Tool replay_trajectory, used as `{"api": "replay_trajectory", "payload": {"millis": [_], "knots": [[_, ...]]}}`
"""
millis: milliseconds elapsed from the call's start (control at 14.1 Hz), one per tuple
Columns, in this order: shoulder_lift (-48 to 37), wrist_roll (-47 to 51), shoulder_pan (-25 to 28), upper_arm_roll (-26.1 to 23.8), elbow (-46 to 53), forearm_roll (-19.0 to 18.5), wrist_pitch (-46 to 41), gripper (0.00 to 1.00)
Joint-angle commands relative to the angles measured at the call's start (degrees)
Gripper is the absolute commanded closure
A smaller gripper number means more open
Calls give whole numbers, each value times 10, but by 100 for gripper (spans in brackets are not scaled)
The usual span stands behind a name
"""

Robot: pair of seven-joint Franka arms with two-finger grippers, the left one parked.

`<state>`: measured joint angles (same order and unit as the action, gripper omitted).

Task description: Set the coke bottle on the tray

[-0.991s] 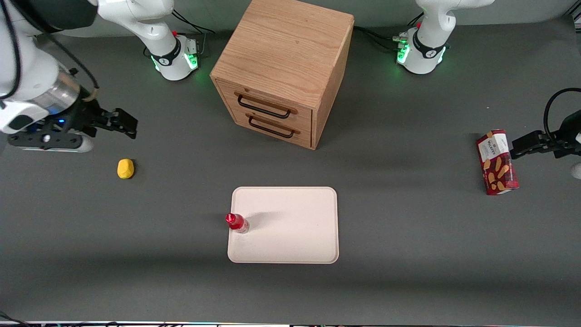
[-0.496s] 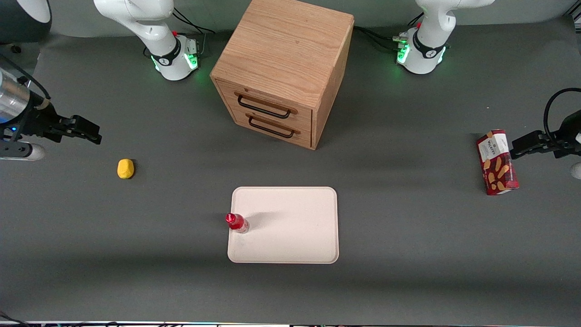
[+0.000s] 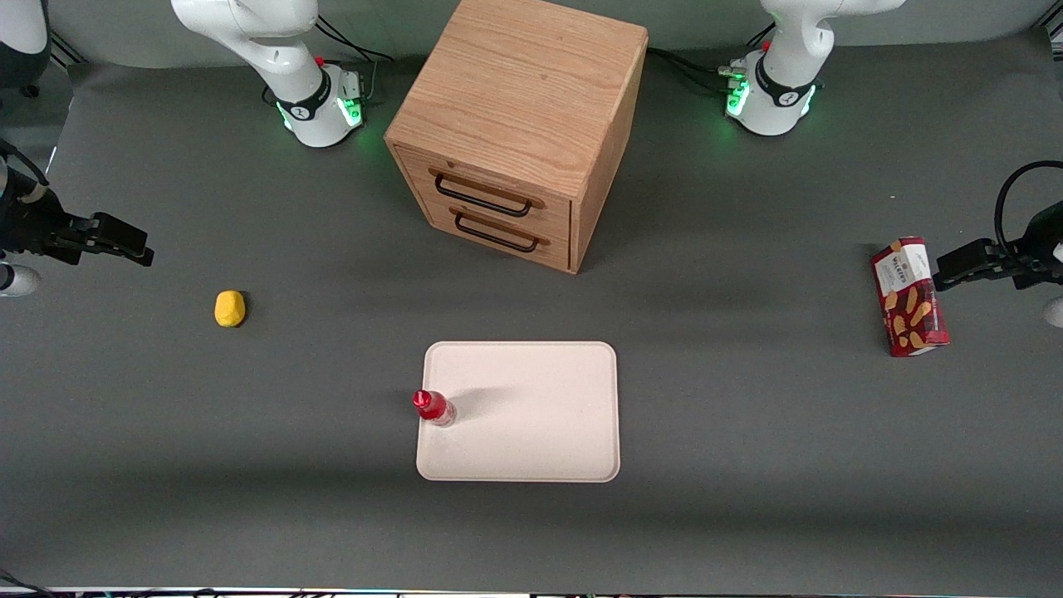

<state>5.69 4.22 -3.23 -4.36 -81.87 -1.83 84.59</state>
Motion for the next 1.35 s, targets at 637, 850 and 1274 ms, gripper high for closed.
{"api": "replay_trajectory", "payload": {"millis": [637,850,1274], "knots": [[-14,-13,25,24,-16,12,3,0],[-15,-25,24,19,-16,13,-5,0],[-16,-51,25,19,-17,12,-7,0]]}}
